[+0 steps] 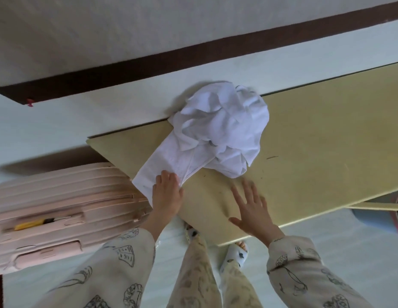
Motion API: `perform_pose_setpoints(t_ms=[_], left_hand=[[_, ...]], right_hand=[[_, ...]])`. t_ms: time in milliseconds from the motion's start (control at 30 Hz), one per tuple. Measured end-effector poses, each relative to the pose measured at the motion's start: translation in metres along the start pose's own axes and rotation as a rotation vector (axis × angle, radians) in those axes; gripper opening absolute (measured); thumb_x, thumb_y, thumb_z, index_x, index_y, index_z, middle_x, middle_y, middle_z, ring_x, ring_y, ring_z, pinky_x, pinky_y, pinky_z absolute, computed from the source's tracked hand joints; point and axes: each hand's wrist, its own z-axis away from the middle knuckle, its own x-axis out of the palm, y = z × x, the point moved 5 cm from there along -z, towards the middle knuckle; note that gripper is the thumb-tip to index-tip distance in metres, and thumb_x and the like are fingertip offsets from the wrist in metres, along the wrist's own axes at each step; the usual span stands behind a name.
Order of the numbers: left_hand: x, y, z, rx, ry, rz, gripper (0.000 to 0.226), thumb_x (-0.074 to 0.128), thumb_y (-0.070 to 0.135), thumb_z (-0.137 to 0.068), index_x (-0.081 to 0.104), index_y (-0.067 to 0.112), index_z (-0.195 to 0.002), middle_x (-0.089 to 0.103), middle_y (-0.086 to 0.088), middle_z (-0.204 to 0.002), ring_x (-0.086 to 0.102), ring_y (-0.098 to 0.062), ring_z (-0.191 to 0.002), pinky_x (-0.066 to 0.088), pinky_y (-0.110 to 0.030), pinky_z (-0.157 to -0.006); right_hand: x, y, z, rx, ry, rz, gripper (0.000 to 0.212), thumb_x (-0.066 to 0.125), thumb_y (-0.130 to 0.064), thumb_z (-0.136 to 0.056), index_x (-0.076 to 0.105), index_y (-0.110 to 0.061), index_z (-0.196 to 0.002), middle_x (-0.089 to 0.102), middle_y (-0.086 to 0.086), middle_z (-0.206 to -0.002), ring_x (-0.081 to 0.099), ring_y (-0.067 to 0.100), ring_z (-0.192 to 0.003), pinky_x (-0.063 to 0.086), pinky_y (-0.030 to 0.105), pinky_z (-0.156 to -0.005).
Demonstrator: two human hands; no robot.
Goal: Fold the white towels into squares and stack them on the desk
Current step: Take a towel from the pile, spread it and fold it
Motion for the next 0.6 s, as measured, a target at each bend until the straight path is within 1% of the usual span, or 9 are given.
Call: perform_pose_setpoints(t_ms=[33, 100, 167, 233, 333, 367, 400, 500, 600], left_hand=[[-0.001, -0.002, 0.000, -0.005, 0.012, 0.004, 0.014, 0.056, 0.009, -0.084, 0.057, 0.002, -0.096, 0.050, -0.016, -0.101, 0.050, -0.031, -0.096, 0.045, -0.038, -0.073], [-0.002, -0.007, 0.001, -0.018, 0.006, -0.019, 0.012, 0.054, 0.012, -0.088, 0.060, 0.003, -0.092, 0.051, -0.012, -0.099, 0.051, -0.026, -0.094, 0.046, -0.035, -0.072], [-0.002, -0.011, 0.001, -0.023, -0.008, -0.076, 0.017, 0.052, 0.019, -0.090, 0.061, 0.005, -0.093, 0.051, -0.009, -0.100, 0.050, -0.021, -0.094, 0.047, -0.034, -0.073], [-0.003, -0.013, 0.001, -0.037, -0.019, -0.093, 0.022, 0.050, 0.025, -0.091, 0.059, 0.006, -0.097, 0.050, -0.007, -0.102, 0.049, -0.020, -0.095, 0.047, -0.034, -0.074], [-0.001, -0.011, 0.001, -0.085, -0.038, -0.046, 0.039, 0.054, 0.041, -0.089, 0.051, 0.006, -0.108, 0.047, -0.009, -0.108, 0.047, -0.025, -0.102, 0.049, -0.040, -0.077], [0.001, -0.008, 0.002, -0.095, -0.037, -0.036, 0.042, 0.055, 0.043, -0.087, 0.050, 0.007, -0.108, 0.046, -0.011, -0.109, 0.046, -0.027, -0.103, 0.049, -0.041, -0.078], [0.003, -0.005, 0.001, -0.106, -0.036, -0.027, 0.039, 0.055, 0.040, -0.088, 0.051, 0.007, -0.107, 0.045, -0.012, -0.109, 0.044, -0.029, -0.103, 0.049, -0.041, -0.078], [0.006, 0.004, 0.004, -0.123, -0.053, -0.051, 0.022, 0.051, 0.024, -0.091, 0.057, 0.007, -0.105, 0.045, -0.014, -0.110, 0.043, -0.030, -0.105, 0.045, -0.040, -0.082], [0.006, 0.015, 0.012, -0.102, -0.086, -0.058, 0.020, 0.052, 0.021, -0.090, 0.059, 0.009, -0.105, 0.048, -0.012, -0.108, 0.048, -0.029, -0.103, 0.044, -0.040, -0.085]], right_hand=[[-0.001, 0.000, 0.000, 0.001, -0.010, -0.009, 0.094, 0.055, -0.050, -0.086, -0.013, -0.029, -0.147, -0.026, 0.007, -0.154, -0.021, 0.031, -0.142, 0.010, 0.055, -0.114], [-0.001, 0.000, 0.000, 0.000, -0.021, -0.026, 0.093, 0.055, -0.049, -0.087, -0.012, -0.029, -0.147, -0.026, 0.007, -0.153, -0.022, 0.030, -0.141, 0.009, 0.055, -0.114], [-0.002, 0.000, 0.000, 0.002, -0.020, -0.040, 0.092, 0.055, -0.049, -0.087, -0.011, -0.029, -0.147, -0.026, 0.007, -0.153, -0.022, 0.030, -0.141, 0.008, 0.056, -0.114], [-0.003, -0.001, -0.001, 0.001, -0.024, -0.052, 0.090, 0.054, -0.050, -0.087, -0.010, -0.029, -0.148, -0.025, 0.007, -0.154, -0.022, 0.030, -0.142, 0.008, 0.055, -0.114], [-0.008, 0.003, -0.006, -0.013, -0.046, -0.095, 0.084, 0.050, -0.050, -0.089, -0.006, -0.031, -0.148, -0.022, 0.006, -0.155, -0.019, 0.029, -0.143, 0.010, 0.053, -0.115], [-0.010, 0.006, -0.007, -0.026, -0.050, -0.110, 0.080, 0.049, -0.049, -0.090, -0.003, -0.030, -0.149, -0.020, 0.007, -0.155, -0.017, 0.029, -0.143, 0.011, 0.051, -0.116], [-0.013, 0.008, -0.009, -0.043, -0.053, -0.120, 0.076, 0.047, -0.047, -0.092, 0.000, -0.029, -0.149, -0.019, 0.007, -0.156, -0.015, 0.028, -0.144, 0.012, 0.049, -0.116], [-0.013, 0.013, -0.008, -0.081, -0.054, -0.122, 0.068, 0.044, -0.043, -0.094, 0.009, -0.024, -0.149, -0.016, 0.008, -0.156, -0.013, 0.027, -0.144, 0.013, 0.045, -0.117], [-0.010, 0.015, -0.001, -0.093, -0.059, -0.170, 0.063, 0.044, -0.040, -0.095, 0.016, -0.020, -0.149, -0.012, 0.007, -0.157, -0.009, 0.024, -0.145, 0.013, 0.041, -0.117]])
